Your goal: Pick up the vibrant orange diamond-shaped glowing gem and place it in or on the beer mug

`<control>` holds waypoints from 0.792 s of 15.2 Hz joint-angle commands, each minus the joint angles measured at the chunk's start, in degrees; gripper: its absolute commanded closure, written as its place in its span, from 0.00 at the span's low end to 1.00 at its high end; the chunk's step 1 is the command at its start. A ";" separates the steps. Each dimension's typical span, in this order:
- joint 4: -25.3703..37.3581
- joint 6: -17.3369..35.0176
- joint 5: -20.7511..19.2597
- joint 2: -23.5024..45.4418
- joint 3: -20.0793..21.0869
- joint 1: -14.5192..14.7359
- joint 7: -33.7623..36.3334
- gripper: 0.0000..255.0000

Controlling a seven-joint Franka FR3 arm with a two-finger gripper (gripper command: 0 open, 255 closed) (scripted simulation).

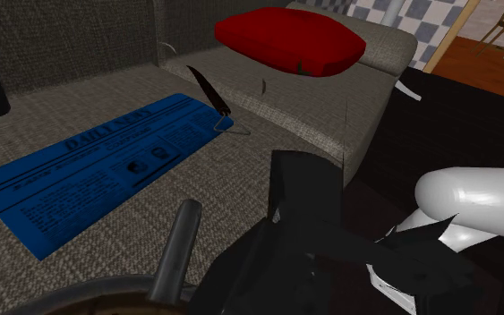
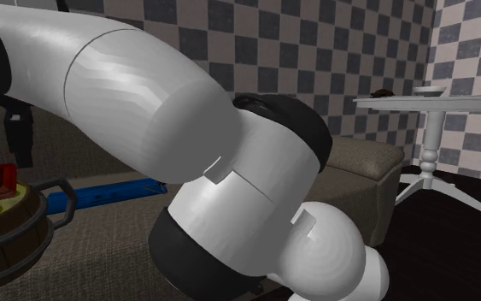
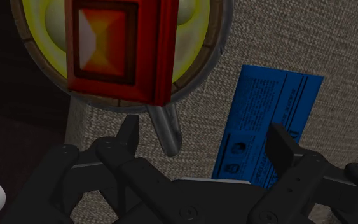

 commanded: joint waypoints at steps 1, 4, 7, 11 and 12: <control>2.23 -1.55 -0.50 0.93 -0.30 -0.44 0.60 0.00; 9.53 -6.11 -1.75 3.92 -0.40 -2.42 2.57 0.00; 9.52 -6.11 -1.75 3.92 -0.40 -2.42 2.57 0.00; 9.53 -6.11 -1.75 3.92 -0.39 -2.42 2.57 0.00; 9.53 -6.11 -1.75 3.92 -0.39 -2.42 2.57 0.00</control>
